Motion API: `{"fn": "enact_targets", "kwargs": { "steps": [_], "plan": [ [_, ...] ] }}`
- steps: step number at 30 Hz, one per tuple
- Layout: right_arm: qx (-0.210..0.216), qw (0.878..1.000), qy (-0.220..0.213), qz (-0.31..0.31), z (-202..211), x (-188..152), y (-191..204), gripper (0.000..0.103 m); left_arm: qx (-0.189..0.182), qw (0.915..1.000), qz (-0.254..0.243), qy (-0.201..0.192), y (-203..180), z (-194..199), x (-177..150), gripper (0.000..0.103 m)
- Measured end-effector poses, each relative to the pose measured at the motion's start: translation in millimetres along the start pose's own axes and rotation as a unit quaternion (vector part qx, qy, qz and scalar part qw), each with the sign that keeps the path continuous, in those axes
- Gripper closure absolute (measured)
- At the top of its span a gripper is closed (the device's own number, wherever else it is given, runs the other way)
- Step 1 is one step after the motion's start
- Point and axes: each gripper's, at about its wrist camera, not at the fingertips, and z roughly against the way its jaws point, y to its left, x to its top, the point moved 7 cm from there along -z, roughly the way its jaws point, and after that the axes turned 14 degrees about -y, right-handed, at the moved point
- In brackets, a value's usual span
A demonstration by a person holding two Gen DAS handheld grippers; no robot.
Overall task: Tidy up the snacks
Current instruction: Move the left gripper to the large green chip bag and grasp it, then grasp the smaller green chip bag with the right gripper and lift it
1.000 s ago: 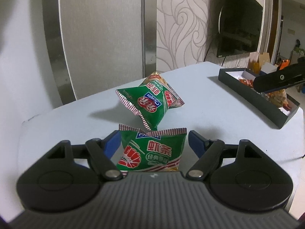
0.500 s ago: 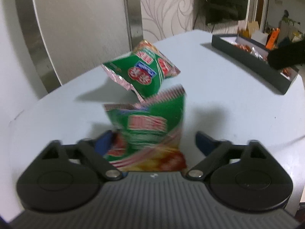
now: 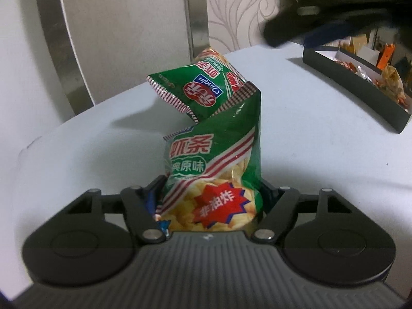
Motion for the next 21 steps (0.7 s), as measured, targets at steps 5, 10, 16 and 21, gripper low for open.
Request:
{"fn": "enact_targets", "kwargs": {
  "steps": [5,10,16,21],
  "plan": [
    [0.012,0.998,0.038,0.044,-58,6,0,0.009,0.009,0.9998,0.017,0.001,1,3,0,0.029],
    [-0.01,0.996,0.05,-0.07,-81,12,-23,0.009,0.024,0.9992,0.033,0.001,5,4,0,0.029],
    [-0.09,0.959,0.001,-0.268,-88,24,-54,0.001,0.034,0.9987,0.037,0.004,6,6,-1,0.029],
    [-0.115,0.993,0.021,-0.017,-138,30,-16,0.001,0.035,0.9987,0.037,0.006,5,9,-1,0.029]
  ]
}}
